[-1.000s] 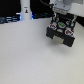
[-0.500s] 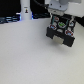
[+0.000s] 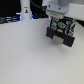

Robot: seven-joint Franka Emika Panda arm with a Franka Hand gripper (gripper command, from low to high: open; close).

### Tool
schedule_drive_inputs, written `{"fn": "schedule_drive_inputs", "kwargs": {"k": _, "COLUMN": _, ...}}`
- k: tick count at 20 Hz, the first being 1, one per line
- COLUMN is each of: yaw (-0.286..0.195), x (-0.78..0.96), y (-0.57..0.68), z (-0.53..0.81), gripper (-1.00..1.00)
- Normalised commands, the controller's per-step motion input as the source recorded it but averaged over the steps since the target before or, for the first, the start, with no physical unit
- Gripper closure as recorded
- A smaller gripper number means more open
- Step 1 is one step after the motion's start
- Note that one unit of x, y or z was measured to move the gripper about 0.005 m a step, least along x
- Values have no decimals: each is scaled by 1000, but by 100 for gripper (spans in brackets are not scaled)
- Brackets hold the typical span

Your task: Open the kcup holder, insert the kcup into the holder, and close the kcup holder

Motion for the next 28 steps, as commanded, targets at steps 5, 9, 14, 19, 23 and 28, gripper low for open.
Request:
{"fn": "schedule_drive_inputs", "kwargs": {"k": 5, "yaw": 98, "x": 603, "y": 0, "z": -67, "gripper": -100}}
{"fn": "schedule_drive_inputs", "kwargs": {"k": 9, "yaw": 161, "x": 242, "y": 173, "z": -76, "gripper": -100}}
{"fn": "schedule_drive_inputs", "kwargs": {"k": 14, "yaw": 178, "x": -16, "y": 287, "z": -134, "gripper": -100}}
{"fn": "schedule_drive_inputs", "kwargs": {"k": 19, "yaw": 136, "x": -172, "y": 437, "z": -142, "gripper": -100}}
{"fn": "schedule_drive_inputs", "kwargs": {"k": 23, "yaw": 80, "x": -288, "y": 574, "z": -49, "gripper": -100}}
{"fn": "schedule_drive_inputs", "kwargs": {"k": 28, "yaw": 32, "x": -484, "y": 627, "z": 0, "gripper": -100}}
